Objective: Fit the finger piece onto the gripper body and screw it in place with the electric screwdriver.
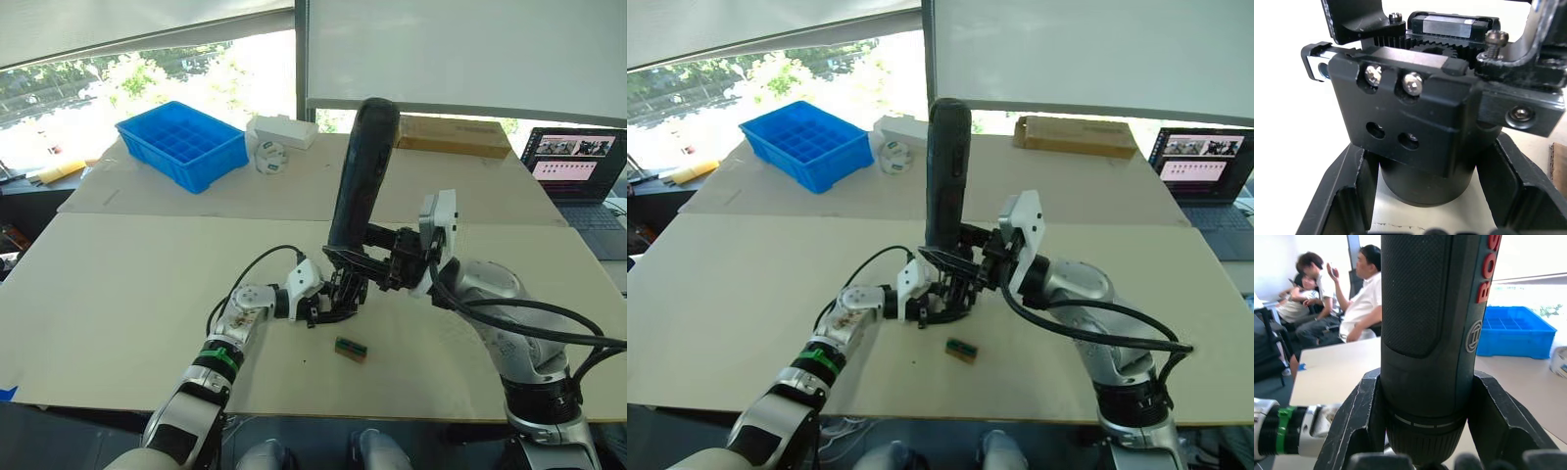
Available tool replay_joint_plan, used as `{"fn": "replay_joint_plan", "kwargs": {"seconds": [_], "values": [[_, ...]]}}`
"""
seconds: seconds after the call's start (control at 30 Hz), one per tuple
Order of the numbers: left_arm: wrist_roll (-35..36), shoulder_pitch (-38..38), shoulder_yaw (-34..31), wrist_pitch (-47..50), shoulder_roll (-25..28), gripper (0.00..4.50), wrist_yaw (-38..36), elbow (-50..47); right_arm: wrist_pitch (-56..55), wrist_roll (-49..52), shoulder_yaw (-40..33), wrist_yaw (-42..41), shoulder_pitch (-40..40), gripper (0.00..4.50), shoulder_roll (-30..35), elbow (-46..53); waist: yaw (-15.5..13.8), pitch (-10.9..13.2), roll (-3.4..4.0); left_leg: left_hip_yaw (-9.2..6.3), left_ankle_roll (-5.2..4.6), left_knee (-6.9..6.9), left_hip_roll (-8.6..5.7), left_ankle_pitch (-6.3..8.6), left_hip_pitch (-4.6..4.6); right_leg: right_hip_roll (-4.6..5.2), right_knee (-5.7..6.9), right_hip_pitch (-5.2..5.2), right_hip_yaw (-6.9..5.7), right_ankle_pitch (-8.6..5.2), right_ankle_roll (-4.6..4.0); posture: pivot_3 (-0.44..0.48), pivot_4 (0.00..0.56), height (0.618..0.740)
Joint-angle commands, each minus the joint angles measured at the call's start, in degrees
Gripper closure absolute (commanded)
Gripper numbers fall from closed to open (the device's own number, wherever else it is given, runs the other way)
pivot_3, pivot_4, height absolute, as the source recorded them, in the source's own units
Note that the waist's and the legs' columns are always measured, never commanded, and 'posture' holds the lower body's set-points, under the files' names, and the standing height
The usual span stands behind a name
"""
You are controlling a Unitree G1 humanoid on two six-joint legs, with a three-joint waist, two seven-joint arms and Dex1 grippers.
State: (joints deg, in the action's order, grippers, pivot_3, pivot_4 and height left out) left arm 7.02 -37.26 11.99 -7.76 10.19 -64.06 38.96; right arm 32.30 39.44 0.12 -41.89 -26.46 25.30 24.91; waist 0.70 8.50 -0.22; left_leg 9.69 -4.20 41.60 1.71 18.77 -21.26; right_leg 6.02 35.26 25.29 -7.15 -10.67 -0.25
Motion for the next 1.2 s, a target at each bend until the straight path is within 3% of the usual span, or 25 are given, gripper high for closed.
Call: {"fn": "replay_joint_plan", "kwargs": {"seconds": [0.03,0.43,1.2], "values": [[-0.2,1.74,0.44,-0.11,-0.22,2.14,-0.82,0.61,-3.41,0.58,-2.9,-0.01,-2.12,2.58,-0.28,1.17,0.0,0.0,0.0,0.0,0.0,0.0,0.0,0.0,0.0,0.0,0.0,0.0,0.0,0.0,0.0,0.0,0.15,0.74],[-0.31,1.99,0.47,0.0,-0.34,2.14,-1.12,0.31,-4.98,-3.05,-2.99,-2.02,-4.38,2.58,2.02,-2.44,0.01,0.0,0.0,0.0,0.0,-0.01,0.0,0.0,0.0,0.0,0.0,0.01,0.0,0.0,0.0,0.0,0.15,0.74],[-0.55,2.58,0.67,0.29,-0.39,2.14,-1.31,-0.17,-4.41,-1.15,-4.54,-2.7,-3.69,2.58,1.8,-1.77,0.01,0.0,0.0,-0.02,0.0,-0.01,0.0,0.0,0.01,0.04,0.01,0.01,0.0,0.0,0.0,0.0,0.15,0.74]]}}
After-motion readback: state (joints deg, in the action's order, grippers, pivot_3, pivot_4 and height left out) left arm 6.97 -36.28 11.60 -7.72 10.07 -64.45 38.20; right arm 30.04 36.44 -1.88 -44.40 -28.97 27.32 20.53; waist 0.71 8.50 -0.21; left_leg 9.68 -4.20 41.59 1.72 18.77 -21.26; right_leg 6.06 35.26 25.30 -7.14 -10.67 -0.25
